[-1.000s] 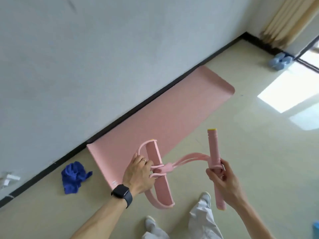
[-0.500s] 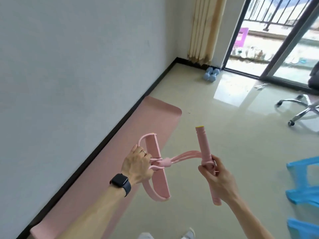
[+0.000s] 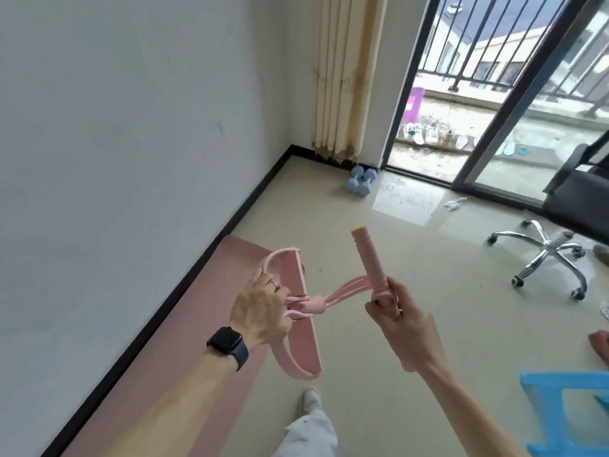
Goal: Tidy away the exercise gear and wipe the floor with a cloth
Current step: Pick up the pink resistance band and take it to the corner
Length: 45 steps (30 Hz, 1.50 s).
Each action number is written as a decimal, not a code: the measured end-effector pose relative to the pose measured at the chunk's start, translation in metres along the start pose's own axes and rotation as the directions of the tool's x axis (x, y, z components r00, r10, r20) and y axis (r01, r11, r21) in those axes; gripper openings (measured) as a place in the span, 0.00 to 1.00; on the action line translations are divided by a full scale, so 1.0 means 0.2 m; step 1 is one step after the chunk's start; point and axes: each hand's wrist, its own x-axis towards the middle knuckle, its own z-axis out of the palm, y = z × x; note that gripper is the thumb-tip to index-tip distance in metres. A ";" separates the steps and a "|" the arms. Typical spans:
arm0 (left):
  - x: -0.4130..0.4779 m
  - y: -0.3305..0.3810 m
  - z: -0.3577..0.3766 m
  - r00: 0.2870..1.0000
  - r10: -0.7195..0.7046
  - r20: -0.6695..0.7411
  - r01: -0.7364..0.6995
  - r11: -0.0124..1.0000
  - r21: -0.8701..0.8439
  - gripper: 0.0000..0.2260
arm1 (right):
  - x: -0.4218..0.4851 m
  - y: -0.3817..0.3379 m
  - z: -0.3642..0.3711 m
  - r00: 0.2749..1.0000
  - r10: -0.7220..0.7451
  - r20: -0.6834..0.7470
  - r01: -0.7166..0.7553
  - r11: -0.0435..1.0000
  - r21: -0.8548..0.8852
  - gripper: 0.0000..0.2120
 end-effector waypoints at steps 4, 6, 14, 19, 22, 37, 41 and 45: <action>0.55 -0.07 -0.02 0.999 0.035 0.032 -0.034 0.999 -0.028 0.21 | 0.44 -0.13 -0.08 0.999 0.026 -0.023 -0.027 0.999 -0.032 0.19; 0.80 -0.09 -0.02 0.997 0.063 0.054 -0.061 0.998 -0.032 0.22 | 0.63 -0.18 -0.12 0.999 0.016 -0.028 -0.018 0.998 -0.059 0.20; 1.72 -0.15 0.17 0.985 0.039 0.168 -0.036 0.999 -0.020 0.21 | 1.52 -0.14 -0.22 0.998 0.052 0.019 -0.049 0.989 -0.139 0.21; 2.35 -0.22 0.30 0.972 -0.031 0.231 0.035 0.999 -0.010 0.18 | 2.23 -0.09 -0.31 0.996 0.061 0.072 -0.050 0.988 -0.146 0.21; 2.70 -0.23 0.33 0.970 -0.083 0.230 0.086 0.996 -0.004 0.18 | 2.63 -0.15 -0.38 0.992 0.061 0.110 -0.041 0.985 -0.170 0.22; 4.07 -0.63 0.75 0.852 -0.235 0.467 0.356 0.915 -0.189 0.22 | 4.41 -0.38 -0.29 0.944 0.060 0.324 0.041 0.954 -0.296 0.22; 4.41 -0.79 0.91 0.779 -0.255 0.573 0.456 0.858 -0.238 0.22 | 4.86 -0.43 -0.20 0.923 0.086 0.375 0.053 0.937 -0.346 0.21; 4.66 -0.87 0.99 0.719 -0.306 0.623 0.553 0.796 -0.246 0.20 | 5.22 -0.47 -0.13 0.895 0.097 0.436 0.099 0.908 -0.407 0.23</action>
